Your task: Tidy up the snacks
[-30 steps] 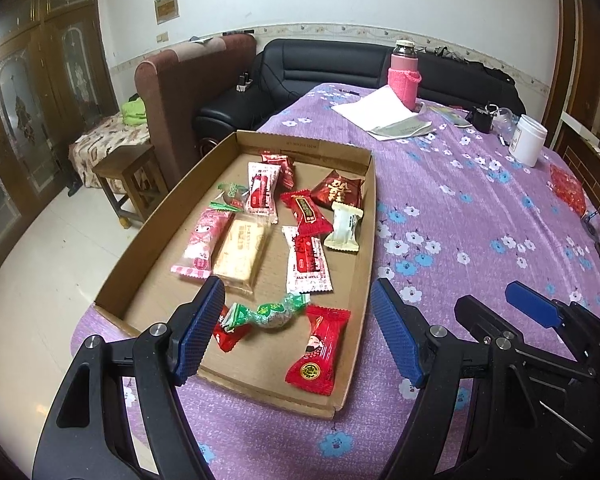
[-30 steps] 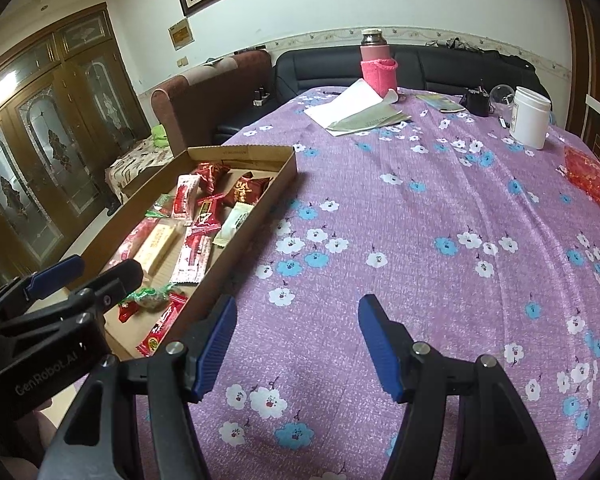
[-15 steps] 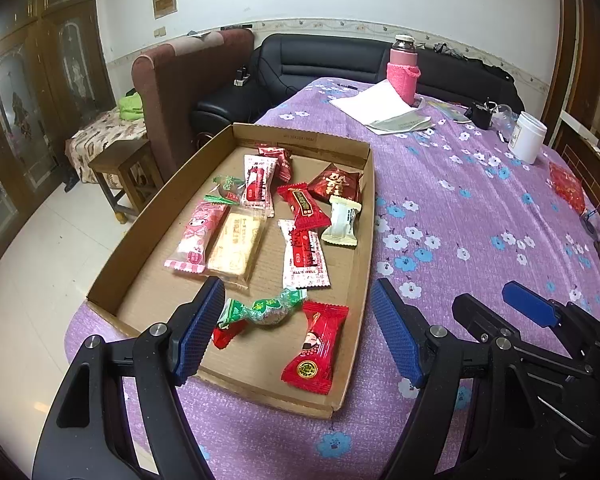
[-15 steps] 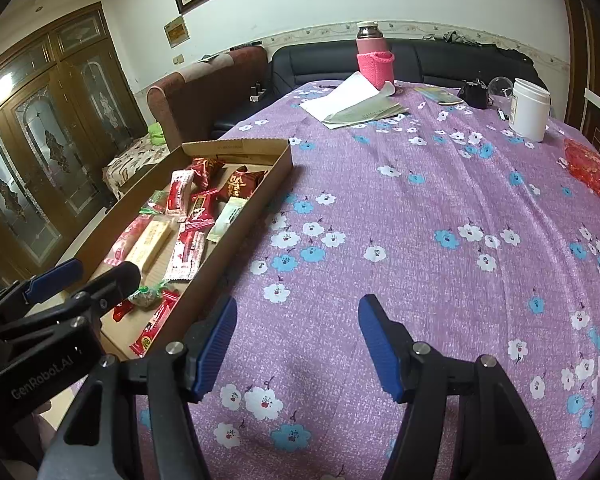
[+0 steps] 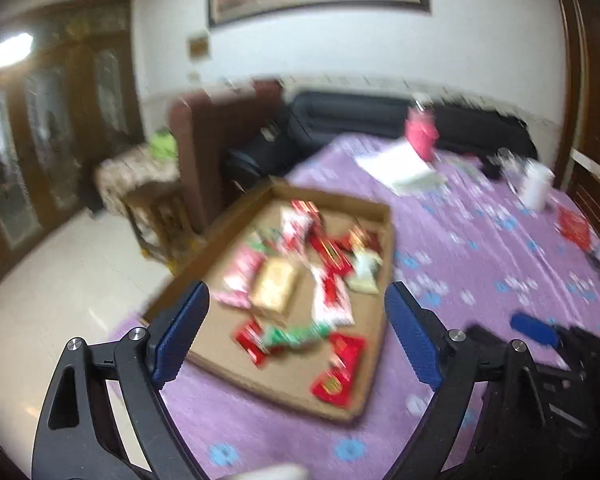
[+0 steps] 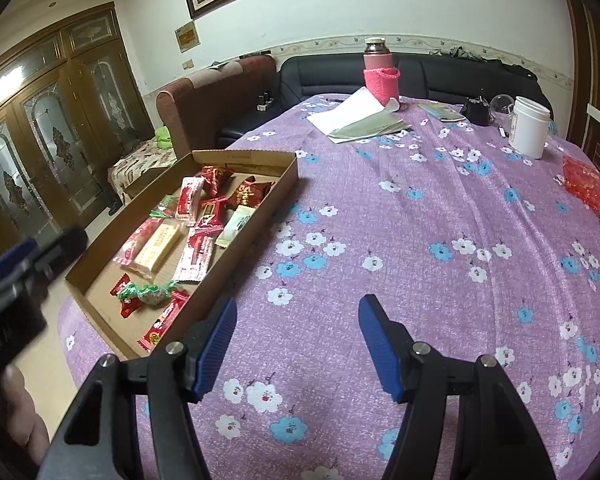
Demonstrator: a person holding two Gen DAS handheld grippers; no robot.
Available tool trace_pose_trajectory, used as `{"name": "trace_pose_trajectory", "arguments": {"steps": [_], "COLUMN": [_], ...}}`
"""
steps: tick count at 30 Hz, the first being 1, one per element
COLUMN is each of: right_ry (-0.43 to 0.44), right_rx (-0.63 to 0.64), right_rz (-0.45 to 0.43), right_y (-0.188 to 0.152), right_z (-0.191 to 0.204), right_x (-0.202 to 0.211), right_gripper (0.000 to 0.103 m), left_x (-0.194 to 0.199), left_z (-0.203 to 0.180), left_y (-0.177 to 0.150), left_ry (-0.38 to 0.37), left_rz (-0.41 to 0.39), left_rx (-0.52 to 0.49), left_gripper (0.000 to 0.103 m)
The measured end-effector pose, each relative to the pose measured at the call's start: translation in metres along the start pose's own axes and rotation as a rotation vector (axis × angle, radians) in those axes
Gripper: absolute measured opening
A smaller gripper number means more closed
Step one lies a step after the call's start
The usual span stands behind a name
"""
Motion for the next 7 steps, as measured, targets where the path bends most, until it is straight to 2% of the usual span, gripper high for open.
{"name": "trace_pose_trajectory", "arguments": {"steps": [2,7], "right_ry": [0.003,-0.014], "right_rx": [-0.003,-0.022], "right_rz": [0.001,0.004], "right_y": [0.001,0.006], "right_z": [-0.004,-0.026], "right_x": [0.002,0.010], "right_gripper": [0.066,0.066], "left_x": [-0.007,-0.010], "left_z": [-0.005,-0.037], "left_y": [-0.003,0.001], "left_ry": [-0.057,-0.055], "left_rz": [0.072,0.082], "left_rx": [0.013,-0.060], "left_gripper": [0.090,0.090]}}
Point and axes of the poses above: each gripper's, at about its wrist camera, not at the fingertips, and x roughly against the way its jaws point, z to its left, y to its top, the point moved 2 cm from there along -x, roughly the way its jaws point, and after that the axes turned 1 degree about -x, right-handed, at the moved point
